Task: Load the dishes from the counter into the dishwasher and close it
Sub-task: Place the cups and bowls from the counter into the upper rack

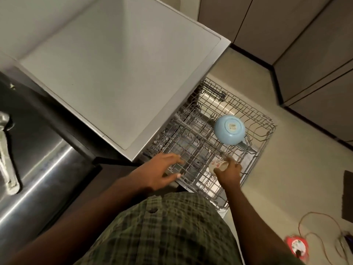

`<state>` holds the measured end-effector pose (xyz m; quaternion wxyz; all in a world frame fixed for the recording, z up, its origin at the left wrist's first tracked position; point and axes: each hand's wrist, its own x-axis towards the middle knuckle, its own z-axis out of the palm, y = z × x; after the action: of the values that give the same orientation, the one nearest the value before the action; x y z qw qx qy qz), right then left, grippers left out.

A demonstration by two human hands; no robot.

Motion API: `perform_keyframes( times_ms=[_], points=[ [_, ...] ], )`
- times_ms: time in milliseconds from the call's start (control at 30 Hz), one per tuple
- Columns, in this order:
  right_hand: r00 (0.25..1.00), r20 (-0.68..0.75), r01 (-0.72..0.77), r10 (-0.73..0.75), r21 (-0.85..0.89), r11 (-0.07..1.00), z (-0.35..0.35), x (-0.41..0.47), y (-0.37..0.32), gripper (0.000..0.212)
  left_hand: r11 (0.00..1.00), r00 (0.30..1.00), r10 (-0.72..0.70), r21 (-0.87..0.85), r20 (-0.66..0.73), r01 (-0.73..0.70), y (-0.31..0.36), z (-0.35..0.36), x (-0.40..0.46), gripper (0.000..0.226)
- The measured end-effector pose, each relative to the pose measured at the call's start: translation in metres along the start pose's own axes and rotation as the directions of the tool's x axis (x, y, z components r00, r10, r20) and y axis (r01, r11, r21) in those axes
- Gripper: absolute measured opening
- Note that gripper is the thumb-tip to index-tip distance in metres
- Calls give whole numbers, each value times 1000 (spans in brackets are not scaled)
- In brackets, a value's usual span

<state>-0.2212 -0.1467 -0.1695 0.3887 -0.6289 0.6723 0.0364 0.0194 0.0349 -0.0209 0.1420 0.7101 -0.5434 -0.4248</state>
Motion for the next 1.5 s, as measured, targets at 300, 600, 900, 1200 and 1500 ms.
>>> perform_keyframes(
  times_ms=[300,600,900,1200,1500],
  points=[
    [989,109,122,-102,-199,972,17,23,-1,69,996,993,-92,-13,-77,91,4,9,-3,48],
    [984,157,128,-90,-253,959,21,37,6,76,995,993,-103,-24,-64,102,6,6,-8,47],
    [995,74,91,-69,-354,931,7,31,2,74,996,995,-81,-33,-62,80,1,0,-10,46],
    [991,-6,120,-133,-390,913,8,4,11,72,995,996,-84,-55,-25,83,-1,5,-7,47],
    [996,61,80,-61,-395,915,15,7,23,64,995,996,-83,-51,-11,82,1,3,-3,47]
  ],
)
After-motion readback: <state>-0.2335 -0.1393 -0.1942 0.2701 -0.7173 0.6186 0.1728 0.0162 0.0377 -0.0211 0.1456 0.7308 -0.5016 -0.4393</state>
